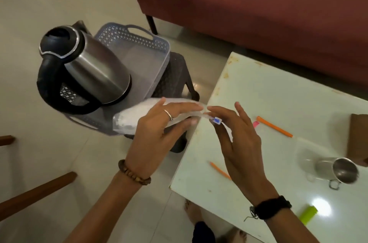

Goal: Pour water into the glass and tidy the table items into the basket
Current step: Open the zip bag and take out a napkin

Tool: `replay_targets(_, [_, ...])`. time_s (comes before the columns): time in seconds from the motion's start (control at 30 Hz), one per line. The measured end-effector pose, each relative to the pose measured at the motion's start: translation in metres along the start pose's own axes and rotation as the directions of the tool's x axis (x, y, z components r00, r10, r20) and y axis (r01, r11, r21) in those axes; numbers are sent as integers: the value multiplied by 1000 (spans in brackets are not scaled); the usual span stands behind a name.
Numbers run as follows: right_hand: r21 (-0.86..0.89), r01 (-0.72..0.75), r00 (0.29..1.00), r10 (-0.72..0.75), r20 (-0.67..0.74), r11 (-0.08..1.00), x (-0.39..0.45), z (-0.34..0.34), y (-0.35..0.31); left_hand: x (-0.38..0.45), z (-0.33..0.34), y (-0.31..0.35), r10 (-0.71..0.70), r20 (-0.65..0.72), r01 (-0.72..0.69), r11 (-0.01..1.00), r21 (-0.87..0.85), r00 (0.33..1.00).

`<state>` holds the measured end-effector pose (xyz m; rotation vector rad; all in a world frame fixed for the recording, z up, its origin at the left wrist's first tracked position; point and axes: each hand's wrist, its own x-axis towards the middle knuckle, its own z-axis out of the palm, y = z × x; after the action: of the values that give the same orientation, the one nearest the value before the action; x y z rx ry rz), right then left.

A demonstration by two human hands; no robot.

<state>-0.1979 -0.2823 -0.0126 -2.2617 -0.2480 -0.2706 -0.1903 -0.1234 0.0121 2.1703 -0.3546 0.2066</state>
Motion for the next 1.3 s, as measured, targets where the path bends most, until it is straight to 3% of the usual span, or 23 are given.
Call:
replay_targets(0.1, [110, -204, 976, 192, 106, 973, -10, -43, -2, 8, 24, 30, 6, -36, -11, 991, -131, 999])
replay_targets(0.2, [140, -247, 955, 216, 202, 959, -16, -89, 5, 16, 52, 56, -97, -65, 72, 948, -311, 993])
replay_targets(0.27, [145, -251, 954, 220, 201, 957, -20, -111, 11, 17, 70, 70, -154, -15, 134, 897, -421, 988])
replay_targets(0.47, [109, -153, 988, 155, -10, 982, -36, -145, 32, 8, 122, 100, -162, 60, 171, 883, -438, 985])
replay_targets(0.63, [36, -243, 970, 243, -24, 969, -58, -158, 64, 4, 144, 112, -191, 38, 193, 927, -322, 981])
replay_targets(0.8, [-86, -407, 913, 404, -53, 909, -87, -181, 114, 9, 142, 107, -375, -25, 313, 806, -502, 927])
replay_targets(0.93, [-69, -508, 854, 491, -171, 859, -97, -184, 130, 3, 145, 109, -357, 86, 352, 800, -486, 930])
replay_targets(1.0, [34, -559, 791, 545, -279, 828, -98, -180, 125, -3, 149, 114, -363, 147, 384, 760, -525, 920])
replay_targets(1.07, [349, -617, 653, 706, -275, 706, -94, -177, 118, -6, 154, 115, -367, 228, 430, 710, -558, 902])
replay_targets(1.13, [679, -612, 531, 847, -25, 404, -89, -173, 110, -11, 158, 117, -360, 329, 487, 688, -538, 873])
replay_targets(1.2, [789, -591, 497, 846, 193, 168, -88, -169, 106, -18, 165, 121, -343, 438, 544, 668, -508, 831])
replay_targets(1.3, [802, -580, 528, 816, 236, 143, -89, -164, 103, -25, 183, 130, -377, 552, 650, 600, -466, 744])
